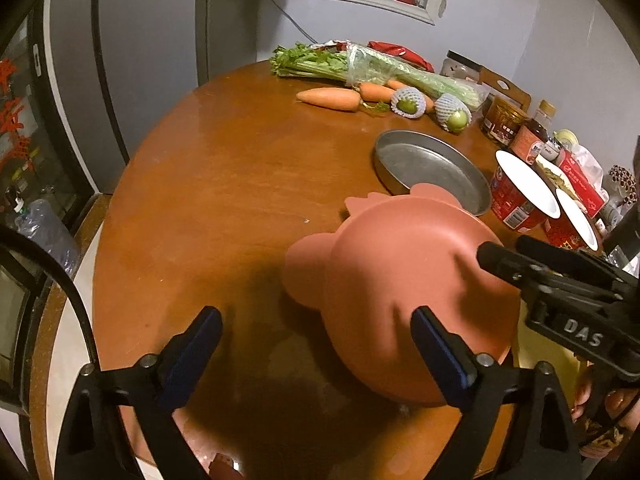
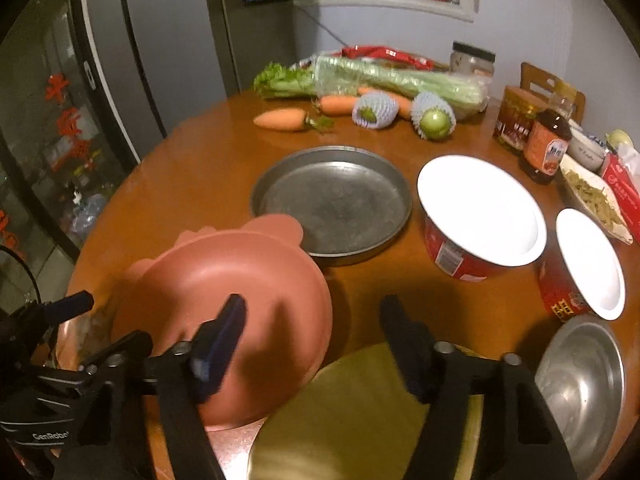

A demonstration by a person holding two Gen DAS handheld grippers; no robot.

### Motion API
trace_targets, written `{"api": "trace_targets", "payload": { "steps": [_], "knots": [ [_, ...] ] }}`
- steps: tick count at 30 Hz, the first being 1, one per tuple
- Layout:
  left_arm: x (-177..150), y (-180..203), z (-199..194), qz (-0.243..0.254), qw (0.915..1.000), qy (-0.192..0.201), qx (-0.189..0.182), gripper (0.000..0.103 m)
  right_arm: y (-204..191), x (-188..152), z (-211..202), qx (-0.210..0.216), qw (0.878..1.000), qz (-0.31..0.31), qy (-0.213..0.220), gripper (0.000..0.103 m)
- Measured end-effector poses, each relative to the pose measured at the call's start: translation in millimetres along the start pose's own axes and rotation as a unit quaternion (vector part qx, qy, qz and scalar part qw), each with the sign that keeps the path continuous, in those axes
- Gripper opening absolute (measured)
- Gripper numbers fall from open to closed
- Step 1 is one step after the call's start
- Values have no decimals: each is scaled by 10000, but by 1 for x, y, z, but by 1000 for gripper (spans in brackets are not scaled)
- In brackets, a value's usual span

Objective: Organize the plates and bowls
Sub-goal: 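Reach the left tool to the pink bowl and grasp its rim, then carry the pink bowl with the left tool and set it down, open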

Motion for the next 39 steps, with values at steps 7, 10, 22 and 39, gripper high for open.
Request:
{"api": "trace_targets", "payload": {
  "steps": [7,10,22,39],
  "knots": [
    [2,13,6,69,9997,-96,-209,76,-3,0,12,-15,9997,-169,-171,40],
    [1,19,8,147,9995,-142,-259,70,-4,0,15,-34,9995,-205,-234,38],
    [-1,3,-7,89,9997,-17,-213,63,-32,2,11,154,9988,-405,-225,35],
    [2,-56,-6,-393,9986,-33,364,63,-120,29,37,260,9897,-1400,-152,35]
  ]
}}
Point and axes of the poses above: each gripper's, at about its wrist camera, not at the fingertips, and z roughly the way its jaws point, y to its right, x to its top, the point moved 5 cm from there along z, roughly the way its jaws point, and after that the axes turned 9 degrees about z, right-handed, at the moved point
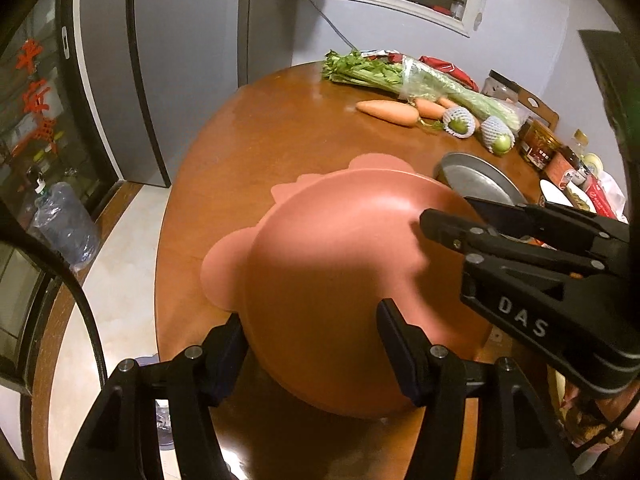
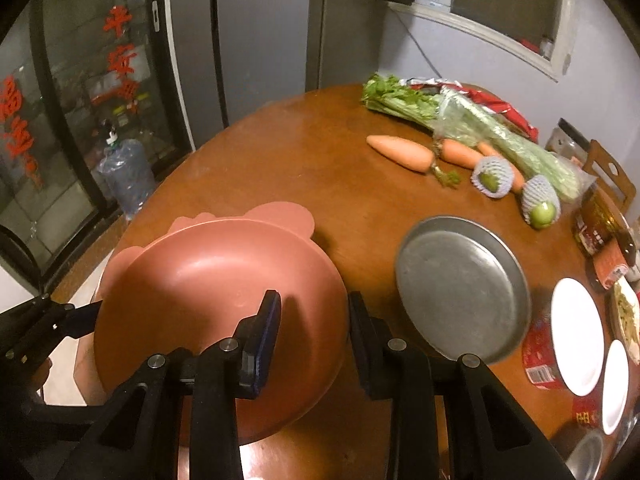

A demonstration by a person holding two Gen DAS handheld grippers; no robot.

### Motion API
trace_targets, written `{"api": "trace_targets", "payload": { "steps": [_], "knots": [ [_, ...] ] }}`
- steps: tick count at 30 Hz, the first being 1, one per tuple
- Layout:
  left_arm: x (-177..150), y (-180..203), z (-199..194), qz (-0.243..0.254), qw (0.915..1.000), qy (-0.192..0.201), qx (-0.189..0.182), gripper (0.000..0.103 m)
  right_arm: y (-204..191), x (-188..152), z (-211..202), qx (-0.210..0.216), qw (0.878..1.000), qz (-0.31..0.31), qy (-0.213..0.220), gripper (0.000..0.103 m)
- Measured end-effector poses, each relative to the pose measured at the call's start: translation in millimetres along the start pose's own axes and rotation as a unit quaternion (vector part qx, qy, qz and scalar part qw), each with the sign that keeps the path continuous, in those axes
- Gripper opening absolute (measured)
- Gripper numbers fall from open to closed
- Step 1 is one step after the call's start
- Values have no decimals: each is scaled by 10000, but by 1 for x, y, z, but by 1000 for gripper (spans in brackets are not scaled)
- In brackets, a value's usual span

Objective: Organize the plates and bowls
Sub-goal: 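Carry the pink bowl with the left tool and set it down, open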

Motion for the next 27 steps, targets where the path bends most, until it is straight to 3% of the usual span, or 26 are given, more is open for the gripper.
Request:
{"api": "trace_targets", "payload": {
  "steps": [8,27],
  "knots": [
    [2,-1,11,-26,9999,-111,75,63,1,2,21,22,9999,75,-130,35],
    [2,3,15,29,9998,-142,163,63,5,-2,29,21,9997,172,-194,37]
  ]
}}
Point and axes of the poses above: each gripper's, at about its wrist camera, not at the fingertips, and z roughly the way its jaws point, y to its right, x to its top, the point moved 5 cm from there along z, roughly the way its jaws point, and after that the axes turned 9 degrees about z, right-handed, at the moved point
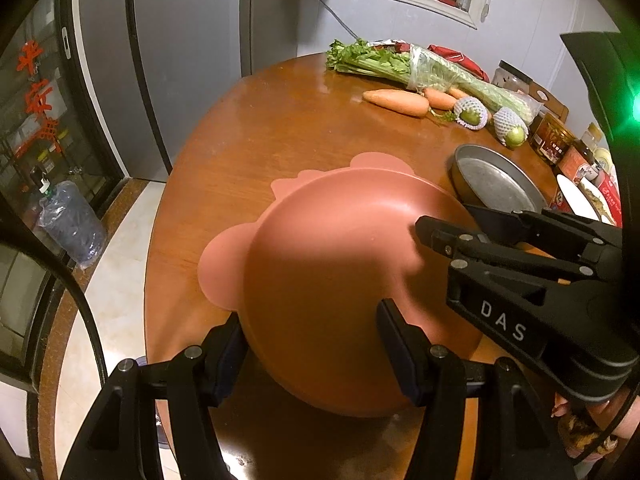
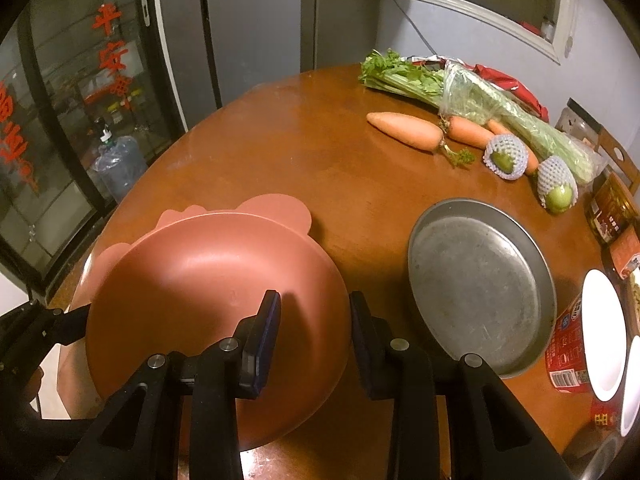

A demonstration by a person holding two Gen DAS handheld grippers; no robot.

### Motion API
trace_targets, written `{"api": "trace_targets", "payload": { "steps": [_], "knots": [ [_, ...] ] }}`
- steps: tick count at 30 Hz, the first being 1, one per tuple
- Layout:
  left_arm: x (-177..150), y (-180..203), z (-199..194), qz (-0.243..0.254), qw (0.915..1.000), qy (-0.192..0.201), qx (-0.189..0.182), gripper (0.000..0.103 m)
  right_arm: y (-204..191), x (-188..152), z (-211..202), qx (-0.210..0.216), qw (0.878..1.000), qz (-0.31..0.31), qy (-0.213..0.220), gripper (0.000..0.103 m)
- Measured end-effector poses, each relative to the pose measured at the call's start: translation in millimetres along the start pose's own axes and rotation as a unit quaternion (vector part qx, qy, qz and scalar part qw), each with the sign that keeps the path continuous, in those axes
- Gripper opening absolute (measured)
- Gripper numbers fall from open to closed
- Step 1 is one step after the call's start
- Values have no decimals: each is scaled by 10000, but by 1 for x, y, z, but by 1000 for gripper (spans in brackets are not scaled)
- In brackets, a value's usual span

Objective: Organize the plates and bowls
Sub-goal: 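Carry the pink bowl with the left tool and set it down, open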

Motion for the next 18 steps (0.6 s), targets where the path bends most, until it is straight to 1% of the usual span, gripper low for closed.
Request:
{"api": "trace_targets", "payload": {
  "steps": [4,6,11,16,18],
  "knots": [
    [-1,-1,-1,2,10000,5,-11,63,-1,0,0,7,10000,-4,-3,38],
    [0,-1,-1,-17,10000,30,-61,63,0,0,-1,21,10000,17,9,40],
    [-1,-3,-5,-40,9999,84,-97,64,0,1,-7,49,9999,42,107,40],
    [-1,-3,-10,-78,9997,143,-166,66,4,2,-14,18,9998,108,161,42],
    [-1,-3,-12,-74,9996,146,-215,68,6,2,-18,29,9997,136,193,44]
  ]
}}
Point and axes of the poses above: each gripper's, at about its wrist camera, not at the fingertips, and z roughly the way its jaws point, y to its right, x to its top, the point moved 5 cm from there along z, roughly the way its jaws point, and after that the axes turned 9 degrees about z, right-handed, at the moved point
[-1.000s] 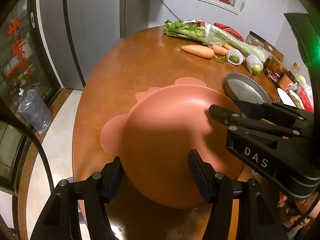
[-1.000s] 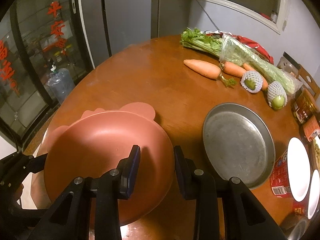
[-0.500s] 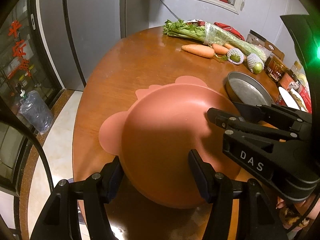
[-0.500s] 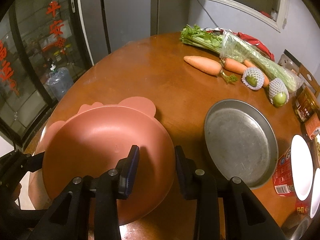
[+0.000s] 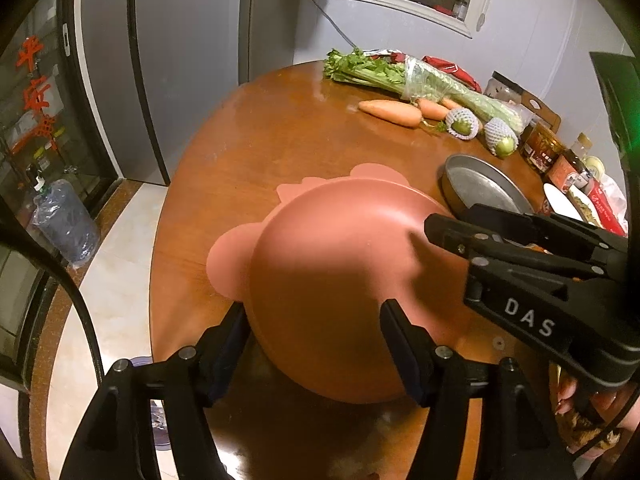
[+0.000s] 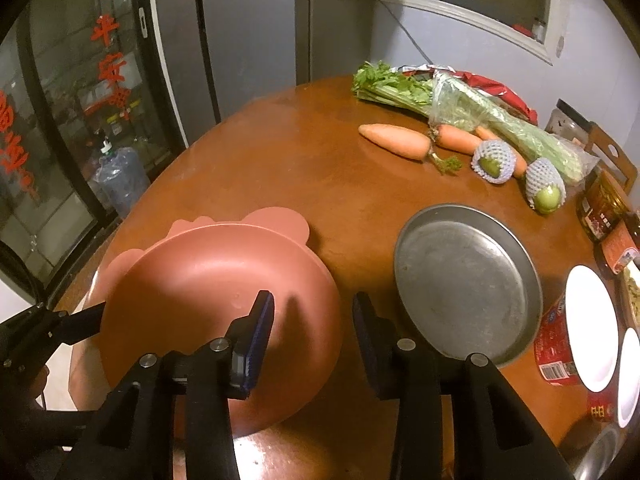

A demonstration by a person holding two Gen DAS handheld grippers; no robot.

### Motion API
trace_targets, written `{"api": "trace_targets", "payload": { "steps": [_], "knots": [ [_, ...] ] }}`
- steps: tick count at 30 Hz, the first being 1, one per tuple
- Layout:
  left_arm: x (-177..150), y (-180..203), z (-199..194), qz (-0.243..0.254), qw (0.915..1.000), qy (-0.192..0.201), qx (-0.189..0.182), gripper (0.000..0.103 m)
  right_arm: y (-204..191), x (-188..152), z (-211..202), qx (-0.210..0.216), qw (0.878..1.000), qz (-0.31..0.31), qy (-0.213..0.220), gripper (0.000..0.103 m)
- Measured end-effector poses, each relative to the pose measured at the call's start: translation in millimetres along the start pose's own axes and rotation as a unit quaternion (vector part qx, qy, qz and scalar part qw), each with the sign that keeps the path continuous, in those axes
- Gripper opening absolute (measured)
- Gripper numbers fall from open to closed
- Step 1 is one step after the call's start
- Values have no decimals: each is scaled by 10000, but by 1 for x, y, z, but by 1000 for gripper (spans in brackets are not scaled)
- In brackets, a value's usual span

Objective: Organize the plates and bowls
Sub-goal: 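Carry the pink bowl with the left tool and set it down, open, then move the left tool toward the yellow scallop-shell plate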

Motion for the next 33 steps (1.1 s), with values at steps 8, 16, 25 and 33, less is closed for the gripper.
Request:
{"api": "trace_targets", "payload": {
  "steps": [8,16,25,33],
  "knots": [
    [-2,5,-16,45,9999,130,35,75,12,0,-28,28,9995,186,238,48],
    [0,15,-47,115,9986,517,15,77,28,-7,-76,169,9962,534,661,53],
    [2,50,-73,446,9957,804,-132,77,53,-28,-143,102,9893,813,1206,59],
    [-2,97,-79,879,9914,892,-373,77,88,-71,-187,-60,9828,1211,1395,60]
  ]
}}
Point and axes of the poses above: each gripper's, at about its wrist camera, not at the fingertips, and z roughly the way its jaws point, y to its right, x to its top, the point moved 5 cm from there along z, roughly the way its jaws point, and after that the axes turned 9 degrees about z, right-handed, at the moved point
